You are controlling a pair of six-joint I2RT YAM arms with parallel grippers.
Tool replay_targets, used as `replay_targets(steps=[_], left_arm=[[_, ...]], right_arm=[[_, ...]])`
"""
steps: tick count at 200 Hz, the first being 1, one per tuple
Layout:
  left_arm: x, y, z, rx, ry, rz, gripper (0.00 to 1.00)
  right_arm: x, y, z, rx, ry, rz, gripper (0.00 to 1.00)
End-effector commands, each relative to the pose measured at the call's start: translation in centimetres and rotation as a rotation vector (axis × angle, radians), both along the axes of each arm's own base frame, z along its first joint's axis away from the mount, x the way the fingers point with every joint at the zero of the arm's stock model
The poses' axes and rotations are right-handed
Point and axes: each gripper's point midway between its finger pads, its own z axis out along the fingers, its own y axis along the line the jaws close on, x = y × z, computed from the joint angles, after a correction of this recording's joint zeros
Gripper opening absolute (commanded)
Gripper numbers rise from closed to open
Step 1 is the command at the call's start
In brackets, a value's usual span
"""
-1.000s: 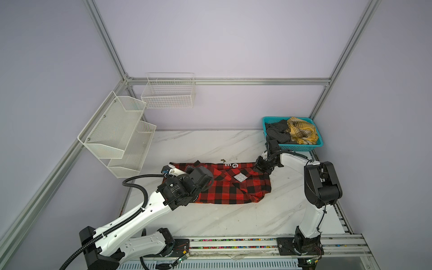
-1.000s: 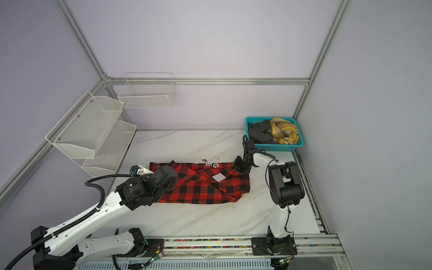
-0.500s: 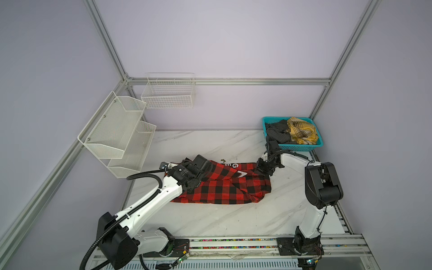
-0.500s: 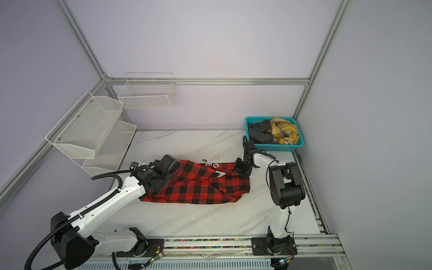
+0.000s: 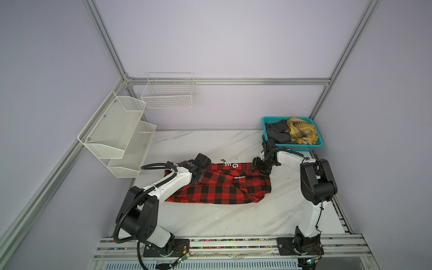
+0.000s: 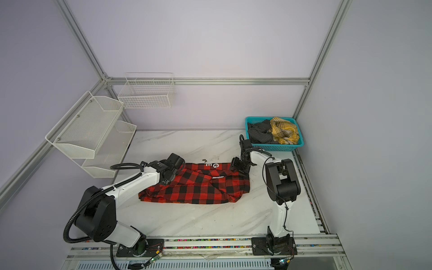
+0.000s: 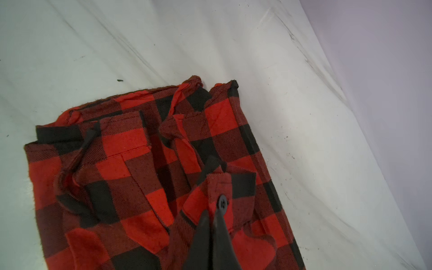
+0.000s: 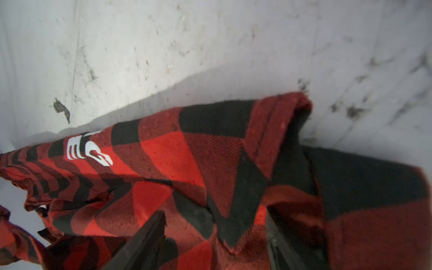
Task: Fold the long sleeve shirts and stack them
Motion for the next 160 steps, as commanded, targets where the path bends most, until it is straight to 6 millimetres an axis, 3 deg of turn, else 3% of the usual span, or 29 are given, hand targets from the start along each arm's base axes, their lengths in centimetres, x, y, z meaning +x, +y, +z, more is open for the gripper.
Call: replay_targets(steps=[1,19,50,87,114,160], left_arm=[[-0.3,1.0,-0.7,0.057,0.036,-0.004,0.0],[-0.1,1.2,-1.1,0.062,0.052,-0.002,0.0],[0.4,1.4,0.4,0.075,0.015,-0.001,0.0],[1.1,1.8,1.2,0.089,0.01,-0.002,0.0],[1.2,2.2,1.0,0.099,0.017,0.01,0.0],[1.7,3.3,1.0,0.115,0.023,0.041,0.0]], right_arm=[[0.0,0.0,3.2,-0.039,-0.054,0.042,0.75],[-0.4,-0.2,5.3,-0.062,-0.091,0.062,0.76],[-1.2,-0.7,6.9,-0.101,-0.127,0.075,0.71],[2.0,0.9,8.2,-0.088,-0.202,0.098,0.53],[2.9,2.4,5.5,-0.073,-0.159,0.124,0.35],[2.7,2.6,0.6,-0.072,-0.093,0.133,0.29]])
